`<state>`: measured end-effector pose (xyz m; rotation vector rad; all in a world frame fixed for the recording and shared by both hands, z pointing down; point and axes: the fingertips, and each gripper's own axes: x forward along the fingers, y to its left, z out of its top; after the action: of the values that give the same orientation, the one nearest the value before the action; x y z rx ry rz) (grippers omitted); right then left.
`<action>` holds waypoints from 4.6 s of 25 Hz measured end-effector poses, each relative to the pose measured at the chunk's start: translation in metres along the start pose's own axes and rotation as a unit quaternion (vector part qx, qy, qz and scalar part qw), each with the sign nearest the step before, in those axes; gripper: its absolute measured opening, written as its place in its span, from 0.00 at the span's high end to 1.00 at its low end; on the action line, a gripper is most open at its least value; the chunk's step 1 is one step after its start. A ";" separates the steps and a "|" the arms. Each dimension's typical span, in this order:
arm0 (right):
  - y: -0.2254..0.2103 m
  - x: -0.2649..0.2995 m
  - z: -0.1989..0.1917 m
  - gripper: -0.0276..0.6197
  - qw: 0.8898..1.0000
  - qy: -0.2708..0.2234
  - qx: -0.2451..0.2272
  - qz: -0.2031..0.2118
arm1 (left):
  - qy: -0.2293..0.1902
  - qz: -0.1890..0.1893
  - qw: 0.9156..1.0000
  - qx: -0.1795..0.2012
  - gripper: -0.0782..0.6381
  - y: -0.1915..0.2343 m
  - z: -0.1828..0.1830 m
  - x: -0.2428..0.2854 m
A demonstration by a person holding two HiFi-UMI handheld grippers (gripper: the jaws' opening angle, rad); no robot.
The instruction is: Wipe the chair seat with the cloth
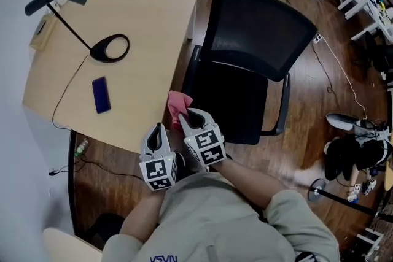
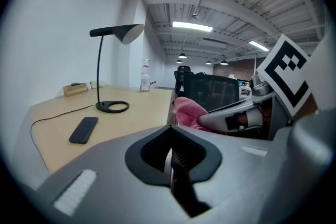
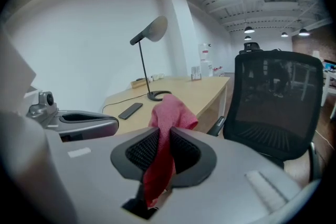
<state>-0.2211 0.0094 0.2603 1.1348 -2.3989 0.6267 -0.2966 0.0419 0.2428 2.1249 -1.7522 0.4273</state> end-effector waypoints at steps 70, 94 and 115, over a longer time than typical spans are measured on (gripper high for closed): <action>-0.446 0.245 -0.233 0.86 0.958 0.086 0.221 -0.159 | 0.112 -0.084 0.990 0.031 0.88 -0.168 -0.213 0.362; -0.602 -0.003 -0.350 0.87 0.864 0.082 0.320 -0.381 | 0.108 -0.214 0.968 0.074 0.88 -0.343 -0.216 0.363; -0.393 0.176 -0.232 0.86 0.970 0.073 0.185 -0.137 | 0.136 -0.051 0.989 0.039 0.88 -0.149 -0.242 0.332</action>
<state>0.0280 -0.1912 0.6300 1.4795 -2.0016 1.0503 -0.0898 -0.1142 0.5944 2.0819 -1.4903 0.7310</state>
